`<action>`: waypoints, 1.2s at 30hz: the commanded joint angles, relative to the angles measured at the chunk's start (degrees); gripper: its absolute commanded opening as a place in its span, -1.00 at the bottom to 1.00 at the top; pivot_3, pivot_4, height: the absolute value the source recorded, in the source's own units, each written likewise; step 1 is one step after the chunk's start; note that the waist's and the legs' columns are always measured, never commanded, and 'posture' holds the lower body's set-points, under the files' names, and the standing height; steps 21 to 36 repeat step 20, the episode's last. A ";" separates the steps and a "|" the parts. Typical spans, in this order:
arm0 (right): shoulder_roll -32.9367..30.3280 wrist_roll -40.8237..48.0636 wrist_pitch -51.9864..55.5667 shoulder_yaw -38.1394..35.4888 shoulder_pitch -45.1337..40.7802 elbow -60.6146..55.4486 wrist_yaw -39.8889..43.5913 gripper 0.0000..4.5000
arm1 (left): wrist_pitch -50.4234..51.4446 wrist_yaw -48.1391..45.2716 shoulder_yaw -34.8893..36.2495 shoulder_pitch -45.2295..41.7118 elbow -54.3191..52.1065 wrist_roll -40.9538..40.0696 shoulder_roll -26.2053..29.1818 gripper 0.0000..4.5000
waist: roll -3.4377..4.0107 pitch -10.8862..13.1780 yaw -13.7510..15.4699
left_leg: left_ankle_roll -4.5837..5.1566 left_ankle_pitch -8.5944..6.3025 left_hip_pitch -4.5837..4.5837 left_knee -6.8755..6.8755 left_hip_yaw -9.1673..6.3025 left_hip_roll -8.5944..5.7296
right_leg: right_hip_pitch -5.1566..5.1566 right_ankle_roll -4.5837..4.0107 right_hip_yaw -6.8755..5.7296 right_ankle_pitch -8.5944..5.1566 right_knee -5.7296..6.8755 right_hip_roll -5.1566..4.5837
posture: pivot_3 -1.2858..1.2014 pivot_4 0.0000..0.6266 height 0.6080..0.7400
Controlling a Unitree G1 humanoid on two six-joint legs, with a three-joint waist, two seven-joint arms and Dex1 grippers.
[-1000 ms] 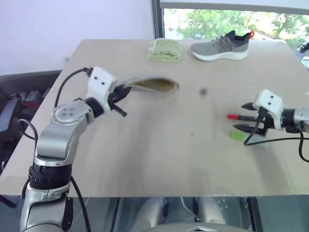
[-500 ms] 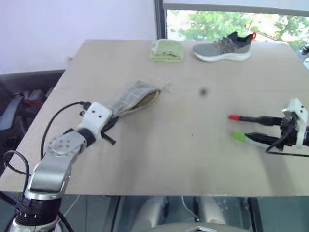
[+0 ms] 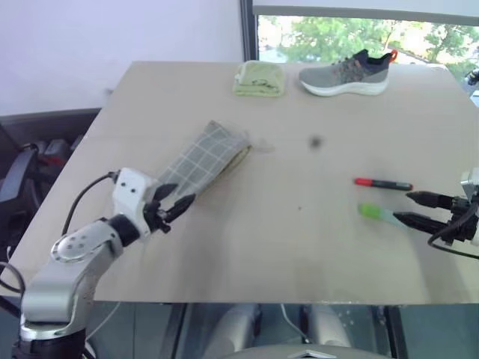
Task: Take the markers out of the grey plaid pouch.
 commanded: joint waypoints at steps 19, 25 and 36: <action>-2.71 -7.16 -16.95 -5.16 13.37 5.72 13.06 1.00 | -7.04 -11.42 6.02 25.16 -4.97 -4.61 0.00 0.15 | 0.11 0.04 0.12 | 0.23 -0.44 0.76 -0.20 0.30 0.20 | 0.75 -0.08 0.16 0.01 -0.29 0.09 | 0.03 -0.52 1.00; -2.46 -7.02 -16.94 -5.13 13.44 5.44 12.80 1.00 | -7.86 -11.70 5.55 25.32 -5.09 -4.13 0.00 0.15 | 0.11 0.04 0.12 | 0.23 -0.44 0.75 -0.20 0.30 0.20 | 0.75 -0.08 0.16 0.01 -0.30 0.09 | 0.03 -0.52 1.00; -2.46 -7.02 -16.94 -5.13 13.44 5.44 12.80 1.00 | -7.86 -11.70 5.55 25.32 -5.09 -4.13 0.00 0.15 | 0.11 0.04 0.12 | 0.23 -0.44 0.75 -0.20 0.30 0.20 | 0.75 -0.08 0.16 0.01 -0.30 0.09 | 0.03 -0.52 1.00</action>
